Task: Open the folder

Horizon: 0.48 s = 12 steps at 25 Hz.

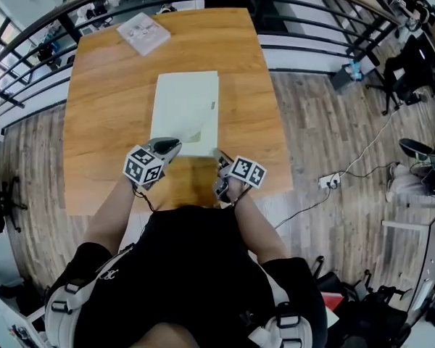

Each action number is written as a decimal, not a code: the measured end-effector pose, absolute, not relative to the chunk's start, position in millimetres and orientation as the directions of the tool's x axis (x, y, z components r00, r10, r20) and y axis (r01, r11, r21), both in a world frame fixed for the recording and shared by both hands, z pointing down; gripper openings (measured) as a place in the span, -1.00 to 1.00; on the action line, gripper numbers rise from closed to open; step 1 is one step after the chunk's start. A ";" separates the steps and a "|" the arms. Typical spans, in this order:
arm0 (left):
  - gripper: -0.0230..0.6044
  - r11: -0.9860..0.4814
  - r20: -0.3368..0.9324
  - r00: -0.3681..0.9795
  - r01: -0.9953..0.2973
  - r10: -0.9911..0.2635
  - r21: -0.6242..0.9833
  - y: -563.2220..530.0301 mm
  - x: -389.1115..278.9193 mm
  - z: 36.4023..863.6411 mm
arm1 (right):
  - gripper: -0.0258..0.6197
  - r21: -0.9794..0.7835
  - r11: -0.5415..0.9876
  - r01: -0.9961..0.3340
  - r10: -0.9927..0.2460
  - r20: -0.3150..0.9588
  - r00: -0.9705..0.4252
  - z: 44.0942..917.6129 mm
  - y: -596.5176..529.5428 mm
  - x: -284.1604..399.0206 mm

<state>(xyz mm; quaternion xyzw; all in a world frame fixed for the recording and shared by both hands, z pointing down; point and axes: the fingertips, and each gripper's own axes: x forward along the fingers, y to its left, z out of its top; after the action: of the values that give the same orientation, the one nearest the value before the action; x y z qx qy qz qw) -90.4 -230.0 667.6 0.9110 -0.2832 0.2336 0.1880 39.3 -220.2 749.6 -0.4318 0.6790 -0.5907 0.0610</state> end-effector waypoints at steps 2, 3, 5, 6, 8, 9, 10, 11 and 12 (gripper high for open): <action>-0.81 -0.736 0.475 0.747 -0.625 -0.465 0.260 -232.9 -99.6 653.4 | -0.60 -0.849 -0.067 -0.524 -0.661 0.431 -0.614 749.3 -220.4 40.4; -0.82 -0.718 0.447 0.751 -0.634 -0.486 0.286 -233.4 -105.7 647.2 | -0.60 -0.846 -0.065 -0.529 -0.662 0.433 -0.611 749.4 -220.3 40.7; -0.82 -0.678 0.390 0.750 -0.656 -0.534 0.332 -233.8 -120.2 634.8 | -0.60 -0.840 -0.064 -0.539 -0.663 0.439 -0.607 749.6 -219.6 41.1; -0.82 -0.658 0.365 0.743 -0.668 -0.561 0.348 -234.1 -127.8 628.7 | -0.60 -0.835 -0.062 -0.546 -0.662 0.444 -0.604 749.3 -219.4 41.5; -0.84 -0.621 0.326 0.719 -0.695 -0.614 0.362 -234.9 -142.4 616.5 | -0.60 -0.824 -0.057 -0.563 -0.659 0.455 -0.599 748.1 -219.7 42.9; -0.84 -0.606 0.312 0.705 -0.708 -0.637 0.362 -235.2 -149.3 611.1 | -0.60 -0.819 -0.054 -0.571 -0.658 0.459 -0.597 747.4 -219.9 43.8; -0.85 -0.591 0.300 0.691 -0.720 -0.658 0.364 -235.3 -156.5 606.2 | -0.60 -0.816 -0.051 -0.575 -0.657 0.461 -0.596 746.7 -220.0 44.6; -0.86 -0.574 0.288 0.678 -0.730 -0.676 0.369 -235.5 -164.6 601.8 | -0.60 -0.815 -0.050 -0.578 -0.657 0.462 -0.596 746.1 -220.0 45.3; -0.86 -0.556 0.276 0.664 -0.739 -0.695 0.380 -235.7 -173.8 597.7 | -0.60 -0.814 -0.049 -0.579 -0.657 0.463 -0.595 745.7 -219.9 45.8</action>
<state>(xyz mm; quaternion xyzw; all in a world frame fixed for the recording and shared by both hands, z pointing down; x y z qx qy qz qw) -173.8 -235.7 597.7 0.8808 -0.4070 0.0469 0.2372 45.8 -219.9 745.7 -0.4485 0.6887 -0.5687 0.0341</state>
